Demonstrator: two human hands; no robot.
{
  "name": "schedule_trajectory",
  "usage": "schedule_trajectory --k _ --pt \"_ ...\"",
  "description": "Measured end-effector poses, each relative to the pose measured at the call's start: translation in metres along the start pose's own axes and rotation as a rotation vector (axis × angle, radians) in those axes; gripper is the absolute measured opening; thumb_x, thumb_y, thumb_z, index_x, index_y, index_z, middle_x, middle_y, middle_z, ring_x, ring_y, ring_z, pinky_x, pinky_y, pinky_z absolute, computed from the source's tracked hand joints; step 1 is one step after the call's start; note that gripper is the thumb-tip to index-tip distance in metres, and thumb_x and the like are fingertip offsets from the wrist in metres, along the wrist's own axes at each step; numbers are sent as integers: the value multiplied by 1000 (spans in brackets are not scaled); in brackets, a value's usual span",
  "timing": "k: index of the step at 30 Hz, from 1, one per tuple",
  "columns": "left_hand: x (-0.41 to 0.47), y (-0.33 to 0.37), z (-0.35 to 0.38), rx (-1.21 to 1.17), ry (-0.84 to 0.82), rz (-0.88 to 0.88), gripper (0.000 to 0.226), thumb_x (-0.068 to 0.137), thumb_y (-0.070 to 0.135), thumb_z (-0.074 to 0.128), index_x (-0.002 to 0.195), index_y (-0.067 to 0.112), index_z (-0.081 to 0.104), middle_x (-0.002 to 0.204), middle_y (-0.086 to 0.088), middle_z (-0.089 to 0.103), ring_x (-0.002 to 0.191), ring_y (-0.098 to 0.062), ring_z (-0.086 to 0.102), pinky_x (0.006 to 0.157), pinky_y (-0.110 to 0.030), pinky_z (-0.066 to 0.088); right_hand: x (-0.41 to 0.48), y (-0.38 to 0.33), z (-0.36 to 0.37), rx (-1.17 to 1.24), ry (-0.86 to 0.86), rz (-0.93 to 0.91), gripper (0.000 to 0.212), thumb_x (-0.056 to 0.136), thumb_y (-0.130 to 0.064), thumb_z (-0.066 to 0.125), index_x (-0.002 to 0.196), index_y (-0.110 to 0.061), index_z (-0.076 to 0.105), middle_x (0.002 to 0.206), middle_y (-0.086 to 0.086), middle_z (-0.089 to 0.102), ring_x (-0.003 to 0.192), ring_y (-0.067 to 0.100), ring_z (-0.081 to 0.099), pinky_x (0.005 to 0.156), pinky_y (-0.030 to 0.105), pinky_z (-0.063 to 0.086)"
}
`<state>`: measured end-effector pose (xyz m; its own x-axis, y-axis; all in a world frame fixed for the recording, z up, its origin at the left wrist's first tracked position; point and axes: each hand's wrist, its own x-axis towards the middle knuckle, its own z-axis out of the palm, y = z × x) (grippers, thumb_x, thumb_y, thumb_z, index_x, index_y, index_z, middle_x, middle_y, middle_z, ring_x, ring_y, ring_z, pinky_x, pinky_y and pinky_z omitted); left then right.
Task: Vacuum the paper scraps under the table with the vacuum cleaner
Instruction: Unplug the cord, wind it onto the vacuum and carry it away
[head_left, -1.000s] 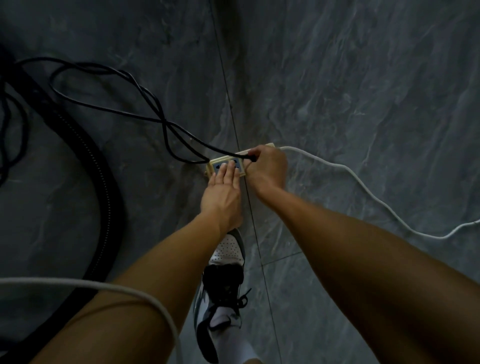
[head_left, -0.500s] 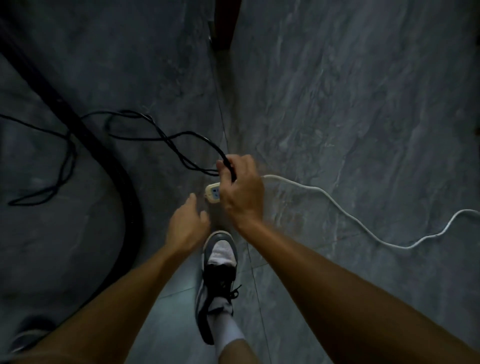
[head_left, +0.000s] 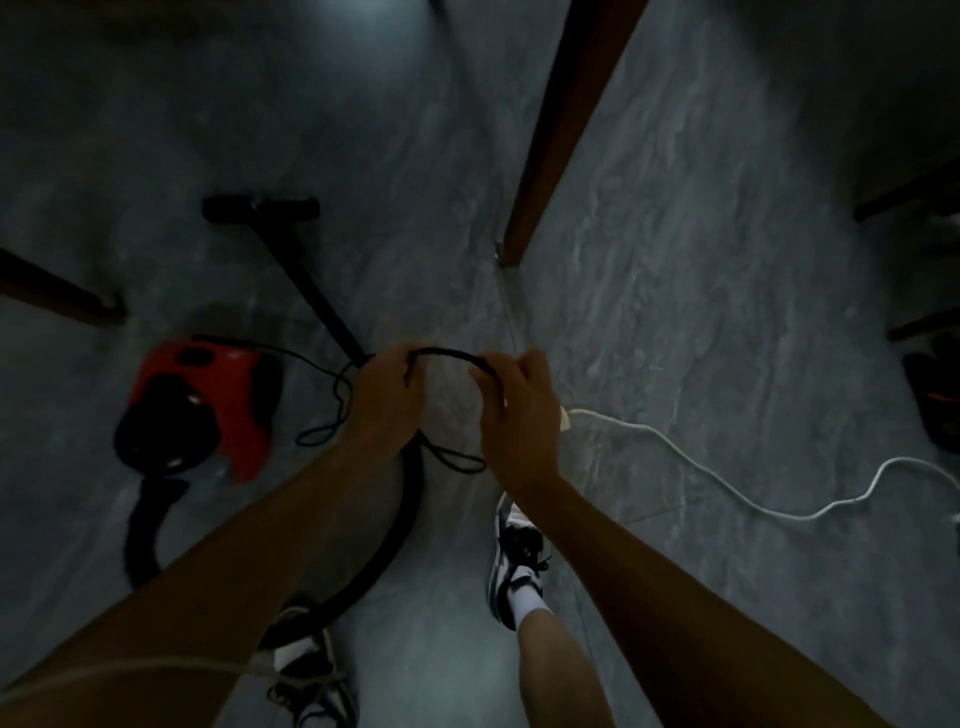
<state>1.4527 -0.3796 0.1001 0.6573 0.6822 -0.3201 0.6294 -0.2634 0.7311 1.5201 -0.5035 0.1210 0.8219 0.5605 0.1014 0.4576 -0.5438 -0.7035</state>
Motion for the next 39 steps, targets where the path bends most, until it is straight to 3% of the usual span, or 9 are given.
schedule_trajectory --k 7,12,15,21,26,28,30,34,39 --pt "-74 29 -145 16 -129 48 42 99 32 39 127 4 53 122 -7 59 111 -24 56 98 -33 43 20 -164 -98 -68 124 -217 20 93 -21 57 102 -9 69 92 8 54 75 7 46 63 16 38" --pt "-115 109 -247 24 33 321 23 99 18 43 79 12 52 74 -6 57 68 -18 52 63 -29 39 25 -233 -158 -41 193 76 27 97 -29 49 112 -11 63 110 8 58 92 9 52 84 25 46" --pt "-146 143 -292 179 49 451 28 100 27 42 89 9 60 75 -4 60 65 -19 56 56 -29 38 3 -264 -177 -114 173 139 38 93 -30 51 126 -12 54 119 9 58 109 21 54 96 36 47" --pt "-201 206 -372 388 26 559 32 99 31 38 95 14 65 85 -8 68 74 -25 62 66 -37 48 -40 -354 -223 -348 263 -218 81 86 -27 60 153 -16 15 158 13 20 148 30 13 118 43 9" --pt "-228 248 -410 381 208 539 32 97 35 45 103 16 71 103 -8 72 93 -27 66 80 -43 53 -52 -383 -244 -304 264 -496 48 86 -20 59 133 -14 47 145 17 38 140 29 26 116 47 17" --pt "-235 266 -412 314 263 483 33 96 37 47 94 16 72 94 -7 73 88 -23 66 78 -41 53 -67 -386 -241 -188 148 -533 23 89 -21 57 112 -16 59 120 7 57 118 20 48 106 45 37" --pt "-243 285 -410 279 282 422 35 95 38 49 85 14 72 83 -7 71 78 -20 64 73 -37 50 -75 -398 -242 88 -175 -272 20 94 -22 52 110 -16 63 108 1 64 100 12 57 94 39 49" --pt "-259 322 -406 151 334 366 48 95 35 50 60 3 55 60 -15 59 54 -15 50 58 -30 39 -58 -426 -256 511 -576 -20 34 96 -21 47 127 -12 59 122 14 63 102 14 58 92 30 47" --pt "-272 354 -408 27 370 324 47 94 32 53 62 -2 61 55 -8 58 51 -12 52 61 -30 45 -25 -451 -296 560 -718 -66 13 88 7 50 87 1 61 79 26 57 68 27 51 64 32 44"
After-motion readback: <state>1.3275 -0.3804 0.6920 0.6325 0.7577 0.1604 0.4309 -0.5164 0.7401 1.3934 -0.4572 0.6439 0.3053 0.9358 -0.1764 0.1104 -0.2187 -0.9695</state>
